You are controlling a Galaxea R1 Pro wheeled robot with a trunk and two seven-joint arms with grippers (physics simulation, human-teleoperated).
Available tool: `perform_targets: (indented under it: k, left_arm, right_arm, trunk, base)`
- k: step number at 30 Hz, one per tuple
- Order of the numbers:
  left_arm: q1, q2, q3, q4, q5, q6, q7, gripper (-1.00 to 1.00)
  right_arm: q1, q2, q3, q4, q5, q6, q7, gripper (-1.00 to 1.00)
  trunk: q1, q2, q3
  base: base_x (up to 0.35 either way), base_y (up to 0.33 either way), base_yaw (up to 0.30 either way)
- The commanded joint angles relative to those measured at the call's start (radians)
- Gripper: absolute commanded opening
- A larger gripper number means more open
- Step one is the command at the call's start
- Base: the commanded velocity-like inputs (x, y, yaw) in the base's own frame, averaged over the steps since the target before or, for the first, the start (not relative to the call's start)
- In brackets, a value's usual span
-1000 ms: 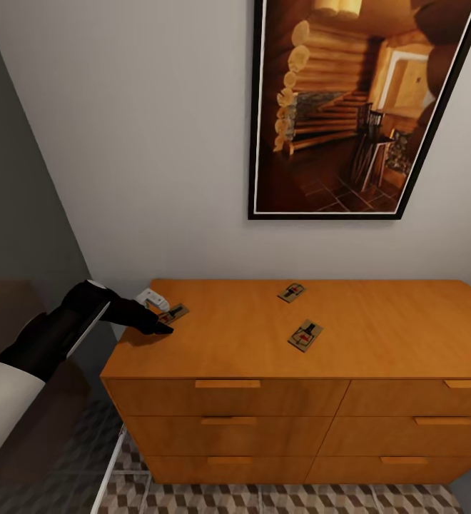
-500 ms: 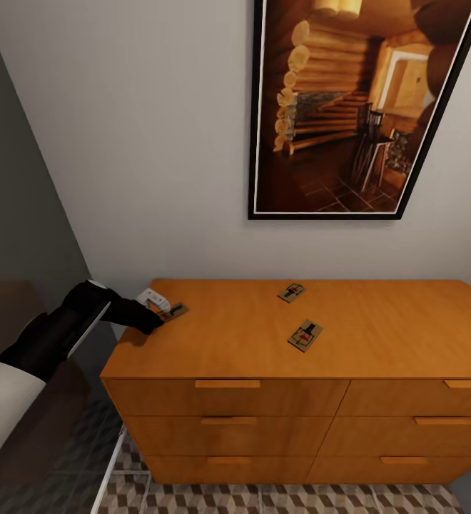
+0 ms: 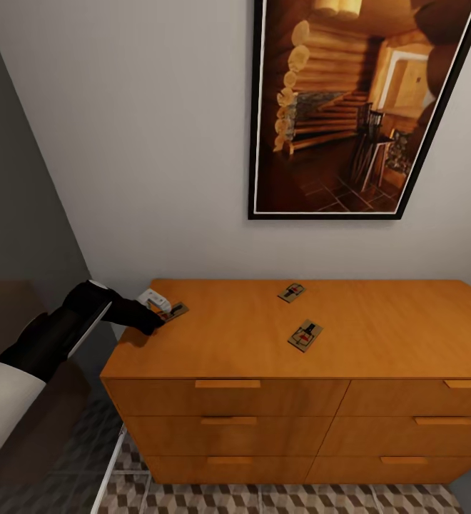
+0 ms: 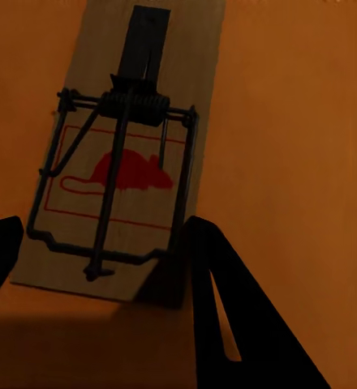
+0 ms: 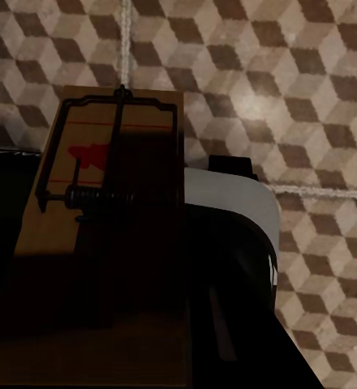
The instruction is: Take the four mousetraps from the cabinet in the bathroom and place them on the bathroom floor. Make sure all four end up on the same floor surface, and ensure that at least two of them are either under or directly next to the same bathroom sink.
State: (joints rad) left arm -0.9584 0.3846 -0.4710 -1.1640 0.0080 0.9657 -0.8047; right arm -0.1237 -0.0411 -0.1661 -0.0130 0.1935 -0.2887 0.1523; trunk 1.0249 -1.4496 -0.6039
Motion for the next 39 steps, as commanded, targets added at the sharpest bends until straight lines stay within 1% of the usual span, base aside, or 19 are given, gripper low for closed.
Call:
perform_targets:
  k: [1,10,11,13,14,17,20,22,25,30,39]
  left_arm:
    - [0.000,0.001,-0.002,0.003,-0.013,0.005,-0.005,-1.00]
    - [0.000,0.000,0.005,-0.021,-0.013,0.008,-0.005,-1.00]
    - [0.000,0.001,0.007,-0.031,-0.013,0.010,-0.005,-1.00]
    - [0.000,0.003,0.009,-0.095,-0.013,0.016,-0.005,-1.00]
    - [0.000,0.004,0.009,-0.113,-0.013,0.018,-0.004,-1.00]
    - [0.000,0.005,0.010,-0.148,-0.013,0.021,-0.004,-1.00]
    - [0.000,0.005,0.011,-0.166,-0.013,0.022,-0.004,-1.00]
    - [0.000,0.005,0.020,-0.175,-0.013,0.022,-0.004,-1.00]
    - [0.000,0.005,0.049,-0.181,-0.011,0.022,-0.004,-1.00]
    - [0.000,0.006,0.060,-0.181,-0.010,0.022,-0.005,-1.00]
    - [0.000,0.007,0.059,-0.177,-0.009,0.022,-0.005,-1.00]
  right_arm:
    - [-0.001,0.000,-0.009,0.001,0.006,-0.003,0.004,-1.00]
    - [-0.001,0.000,-0.009,0.001,0.006,-0.003,0.004,-1.00]
    - [-0.001,0.000,-0.009,0.001,0.006,-0.003,0.004,-1.00]
    - [-0.001,0.000,-0.009,0.001,0.006,-0.003,0.004,-1.00]
    - [-0.001,0.000,-0.009,0.001,0.006,-0.003,0.004,-1.00]
    - [-0.001,0.000,-0.009,0.001,0.006,-0.003,0.004,-1.00]
    - [-0.001,0.000,-0.009,0.001,0.006,-0.003,0.004,-1.00]
    - [-0.001,0.000,-0.009,0.001,0.006,-0.003,0.004,-1.00]
    - [-0.001,0.000,-0.009,0.001,0.006,-0.003,0.004,-1.00]
    - [-0.001,0.000,-0.010,0.001,0.006,-0.003,0.004,-1.00]
    - [-0.001,0.000,-0.010,0.001,0.006,-0.003,0.003,-1.00]
  trunk:
    - [0.000,0.000,-0.001]
    - [0.000,0.000,-0.001]
    - [0.000,0.000,-0.001]
    - [0.000,0.000,-0.001]
    - [0.000,0.000,-0.001]
    - [0.000,0.000,-0.001]
    - [0.000,0.000,-0.001]
    - [0.000,0.000,-0.001]
    - [0.000,0.000,-0.001]
    - [0.000,0.000,-0.001]
    - [0.000,0.000,-0.001]
  base:
    - [0.000,0.000,0.000]
    - [0.000,0.000,0.000]
    - [0.000,0.000,0.000]
    - [0.000,0.000,0.000]
    - [0.000,0.000,0.000]
    - [0.000,0.000,0.000]
    - [0.000,0.000,0.000]
    - [0.000,0.000,0.000]
    - [-0.026,0.000,0.000]
    - [-0.243,0.000,0.000]
    - [-0.329,0.000,0.000]
